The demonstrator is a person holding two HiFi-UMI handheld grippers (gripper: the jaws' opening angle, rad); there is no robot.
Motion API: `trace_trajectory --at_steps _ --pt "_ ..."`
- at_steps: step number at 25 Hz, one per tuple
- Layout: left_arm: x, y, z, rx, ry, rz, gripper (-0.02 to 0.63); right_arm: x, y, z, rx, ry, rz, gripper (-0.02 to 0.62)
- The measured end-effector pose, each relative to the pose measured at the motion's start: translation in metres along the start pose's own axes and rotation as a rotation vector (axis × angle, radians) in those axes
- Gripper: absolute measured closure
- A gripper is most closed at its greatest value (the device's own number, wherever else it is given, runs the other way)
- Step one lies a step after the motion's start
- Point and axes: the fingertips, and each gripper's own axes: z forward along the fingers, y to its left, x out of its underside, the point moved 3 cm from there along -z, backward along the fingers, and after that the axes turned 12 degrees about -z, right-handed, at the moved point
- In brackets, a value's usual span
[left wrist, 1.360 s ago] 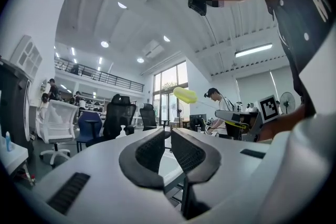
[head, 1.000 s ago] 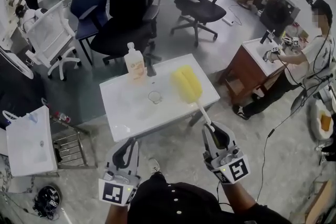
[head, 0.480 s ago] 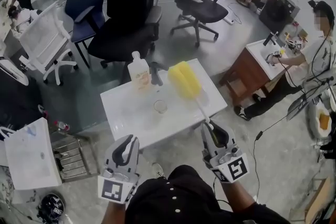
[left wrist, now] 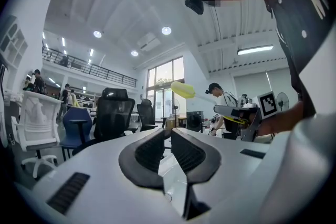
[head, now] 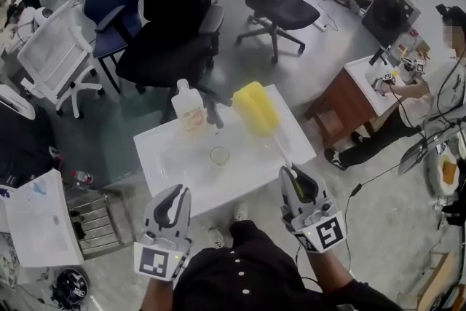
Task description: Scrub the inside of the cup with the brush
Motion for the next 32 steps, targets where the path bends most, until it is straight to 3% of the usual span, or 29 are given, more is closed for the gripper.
trace_trajectory --at_steps 4,7,13,18,26,32 --pt "-0.009 0.001 0.029 -0.025 -0.017 -0.011 0.56 0.004 -0.026 0.02 -0.027 -0.02 0.004 0.546" --pt "-0.011 0.007 0.05 -0.031 -0.017 0.042 0.56 0.013 -0.046 0.034 -0.045 -0.026 0.0 0.546" --pt "-0.001 0.009 0.081 -0.034 0.021 0.016 0.561 0.032 -0.072 0.056 -0.098 -0.037 0.009 0.546" --pt "0.029 0.021 0.104 -0.027 0.151 0.12 0.566 0.057 -0.09 0.073 -0.195 -0.004 0.041 0.546" --pt "0.113 0.055 0.111 0.043 0.364 0.18 0.566 0.104 -0.086 0.087 -0.298 0.067 0.059 0.546" --pt "0.179 0.095 0.131 0.077 0.45 0.066 0.575 0.137 -0.073 0.1 -0.359 0.145 0.039 0.546"
